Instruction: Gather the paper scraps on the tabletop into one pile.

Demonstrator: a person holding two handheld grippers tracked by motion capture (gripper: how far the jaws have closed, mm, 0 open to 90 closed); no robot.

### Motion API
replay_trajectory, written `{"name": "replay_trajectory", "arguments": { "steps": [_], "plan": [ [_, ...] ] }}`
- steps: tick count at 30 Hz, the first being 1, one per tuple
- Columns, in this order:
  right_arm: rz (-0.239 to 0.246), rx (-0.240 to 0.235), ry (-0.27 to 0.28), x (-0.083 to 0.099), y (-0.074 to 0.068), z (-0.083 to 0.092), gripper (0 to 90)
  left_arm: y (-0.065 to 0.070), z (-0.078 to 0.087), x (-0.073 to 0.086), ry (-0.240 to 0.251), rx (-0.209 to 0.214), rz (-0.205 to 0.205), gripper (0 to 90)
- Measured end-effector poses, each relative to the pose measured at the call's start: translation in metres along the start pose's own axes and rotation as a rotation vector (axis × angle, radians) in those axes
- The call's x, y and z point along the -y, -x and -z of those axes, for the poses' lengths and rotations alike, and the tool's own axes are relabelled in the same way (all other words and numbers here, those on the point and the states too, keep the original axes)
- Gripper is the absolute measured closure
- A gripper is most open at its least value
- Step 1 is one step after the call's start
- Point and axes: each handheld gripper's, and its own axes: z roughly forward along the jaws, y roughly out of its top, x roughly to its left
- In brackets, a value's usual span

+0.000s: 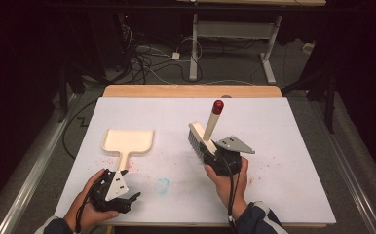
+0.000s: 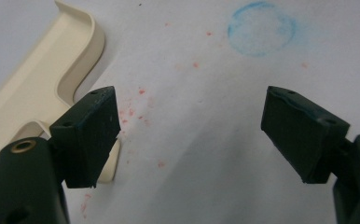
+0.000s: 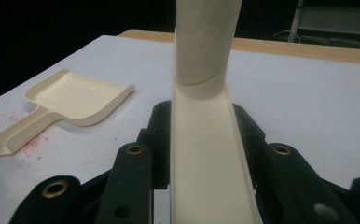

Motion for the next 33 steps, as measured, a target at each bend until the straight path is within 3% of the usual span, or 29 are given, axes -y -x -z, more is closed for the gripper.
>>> {"name": "replay_trajectory", "arguments": {
  "steps": [5,11,15,20,22,24,29,31,33],
  "plan": [
    [0.012,-0.012,-0.007,-0.002,0.012,0.006,67.7,0.0,0.001,0.001,-0.002,0.001,0.001,18.5],
    [0.079,-0.128,-0.016,-0.009,0.033,0.02,67.8,0.0,0.0,0.002,-0.006,0.003,0.0,18.5],
    [0.21,-0.243,-0.04,-0.009,0.042,0.031,67.8,-0.001,-0.001,0.002,-0.015,0.005,-0.001,18.5],
    [0.362,-0.449,-0.048,0.005,0.052,0.038,67.7,0.0,-0.002,0.002,-0.022,0.003,0.003,18.5],
    [0.403,-0.524,-0.05,0.012,0.056,0.04,67.7,0.0,-0.003,0.002,-0.026,0.003,0.004,18.5],
    [0.424,-0.563,-0.061,0.019,0.06,0.04,67.7,0.0,-0.004,0.003,-0.03,0.005,0.004,18.5],
    [0.474,-0.612,-0.096,0.035,0.068,0.027,67.8,-0.001,-0.004,0.001,-0.021,0.009,0.0,18.5],
    [0.47,-0.643,-0.098,0.037,0.072,0.019,67.8,-0.001,-0.005,0.001,-0.02,0.013,0.0,18.5],
    [0.473,-0.638,-0.092,0.035,0.075,0.013,67.9,-0.001,-0.005,0.001,-0.021,0.016,0.002,18.5]
  ]
}}
